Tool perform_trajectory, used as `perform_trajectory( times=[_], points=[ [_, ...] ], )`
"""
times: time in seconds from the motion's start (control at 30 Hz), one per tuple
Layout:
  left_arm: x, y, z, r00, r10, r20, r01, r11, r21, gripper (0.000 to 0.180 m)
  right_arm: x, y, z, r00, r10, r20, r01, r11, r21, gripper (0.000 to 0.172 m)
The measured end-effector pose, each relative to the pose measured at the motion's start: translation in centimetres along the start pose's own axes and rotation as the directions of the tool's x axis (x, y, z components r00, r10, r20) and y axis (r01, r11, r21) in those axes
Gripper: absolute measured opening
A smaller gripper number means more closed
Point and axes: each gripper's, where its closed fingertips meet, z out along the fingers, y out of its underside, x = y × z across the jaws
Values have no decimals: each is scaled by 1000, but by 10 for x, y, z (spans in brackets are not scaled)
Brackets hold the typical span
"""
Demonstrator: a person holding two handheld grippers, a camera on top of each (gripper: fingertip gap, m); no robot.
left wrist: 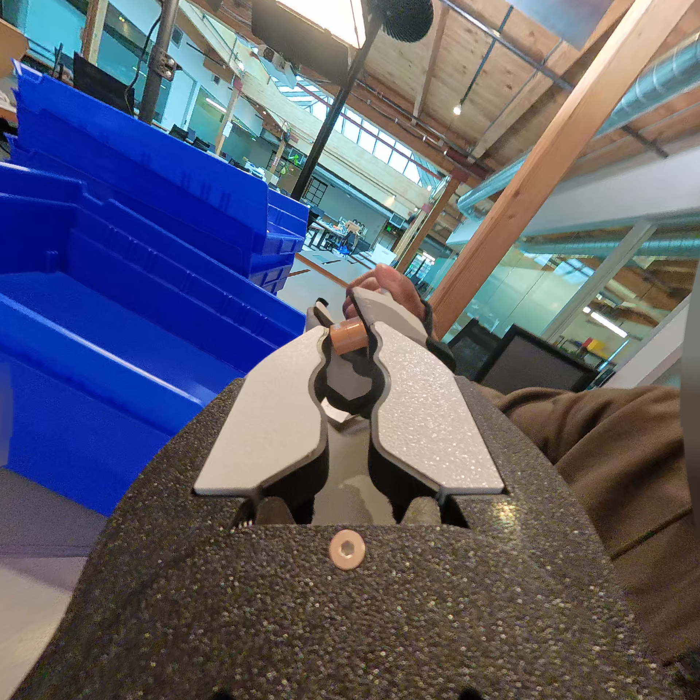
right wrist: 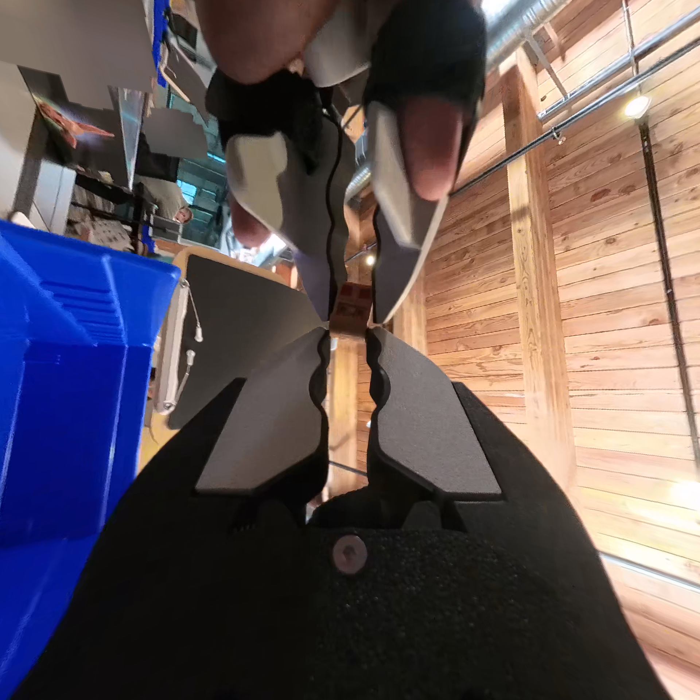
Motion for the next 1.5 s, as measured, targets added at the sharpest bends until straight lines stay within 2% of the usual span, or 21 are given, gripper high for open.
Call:
perform_trajectory(
  times=[0.13,0.2,0.27,0.33,0.43,0.5,0.57,0.67,0.73,0.83,0.97,1.1,1.2,1.33,1.5],
  points=[
    [-1,-1,-2,968,246,42,-245,969,-16,18,1,7,0,968,242,61,-243,970,8,12],
    [2,-6,-5,922,384,46,-384,923,0,18,1,7,-2,898,411,159,-421,907,32,13],
    [5,-7,-9,869,492,41,-493,870,0,18,-3,2,-6,753,579,313,-616,787,27,14],
    [8,-4,-10,810,586,23,-586,810,-22,18,-7,-2,-11,548,700,458,-778,628,-30,18],
    [14,5,-9,695,719,-5,-717,693,-70,18,-3,-13,-22,274,746,607,-902,418,-106,23],
    [16,13,-8,600,799,-24,-795,593,-125,18,-2,-20,-30,172,718,674,-923,357,-145,25],
    [18,20,-7,495,868,-52,-860,480,-175,18,-4,-27,-37,123,678,724,-920,352,-173,26],
    [21,33,-5,353,930,-105,-918,322,-232,18,-8,-31,-40,140,653,744,-898,400,-183,26],
    [22,39,-4,290,948,-132,-934,251,-254,18,-10,-35,-44,140,631,763,-886,424,-189,26],
    [20,47,-3,225,962,-157,-943,174,-282,18,-15,-39,-48,148,602,785,-862,468,-196,25],
    [16,48,-2,164,975,-152,-943,110,-313,18,-20,-39,-50,170,585,793,-827,522,-208,20],
    [9,49,-1,84,986,-146,-926,23,-377,18,-27,-36,-48,236,571,786,-772,602,-205,17],
    [4,46,0,81,990,-114,-908,25,-419,17,-30,-31,-45,303,570,764,-731,653,-197,17],
    [1,38,0,169,984,-54,-894,129,-429,18,-26,-26,-38,397,579,712,-707,687,-165,16],
    [-3,38,0,232,972,-21,-874,199,-444,18,-27,-22,-35,526,557,643,-654,748,-114,17]
  ],
)
